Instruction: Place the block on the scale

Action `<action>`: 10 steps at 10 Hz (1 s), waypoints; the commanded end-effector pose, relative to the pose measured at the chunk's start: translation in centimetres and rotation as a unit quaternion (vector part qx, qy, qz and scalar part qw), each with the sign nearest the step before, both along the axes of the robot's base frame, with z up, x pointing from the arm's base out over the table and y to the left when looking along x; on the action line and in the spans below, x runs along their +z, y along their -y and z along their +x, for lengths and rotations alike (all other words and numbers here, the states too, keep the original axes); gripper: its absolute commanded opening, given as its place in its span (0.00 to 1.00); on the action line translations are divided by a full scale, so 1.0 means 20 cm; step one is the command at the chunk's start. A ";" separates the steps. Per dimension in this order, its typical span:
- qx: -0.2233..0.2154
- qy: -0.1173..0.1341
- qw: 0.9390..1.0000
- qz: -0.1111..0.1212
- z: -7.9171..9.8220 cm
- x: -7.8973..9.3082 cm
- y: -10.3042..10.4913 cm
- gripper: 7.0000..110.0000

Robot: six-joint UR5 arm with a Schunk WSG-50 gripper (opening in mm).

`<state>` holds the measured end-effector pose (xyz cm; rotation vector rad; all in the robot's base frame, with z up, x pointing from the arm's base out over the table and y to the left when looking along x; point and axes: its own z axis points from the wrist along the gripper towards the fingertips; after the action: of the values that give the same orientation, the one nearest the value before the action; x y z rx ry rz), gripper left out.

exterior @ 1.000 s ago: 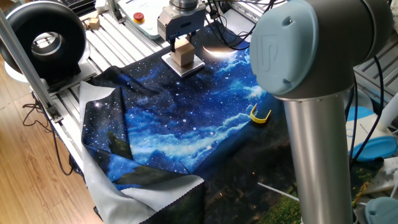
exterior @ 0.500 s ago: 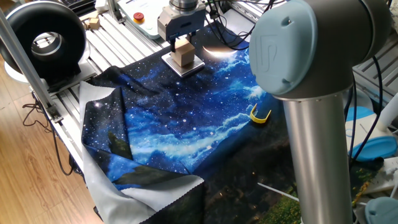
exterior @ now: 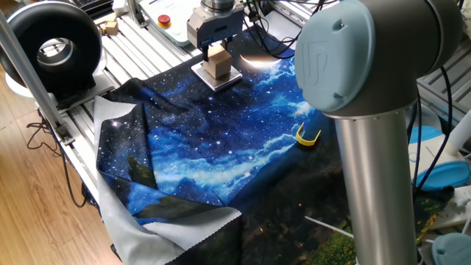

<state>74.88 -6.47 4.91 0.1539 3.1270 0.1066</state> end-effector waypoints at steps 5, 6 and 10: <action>0.007 0.003 1.000 0.016 0.01 0.01 -0.03 0.15; 0.006 0.001 1.000 0.016 0.00 0.01 -0.03 0.15; 0.006 -0.001 1.000 0.017 -0.01 0.00 -0.03 0.15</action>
<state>74.76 -6.12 4.83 0.1309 3.1310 0.1373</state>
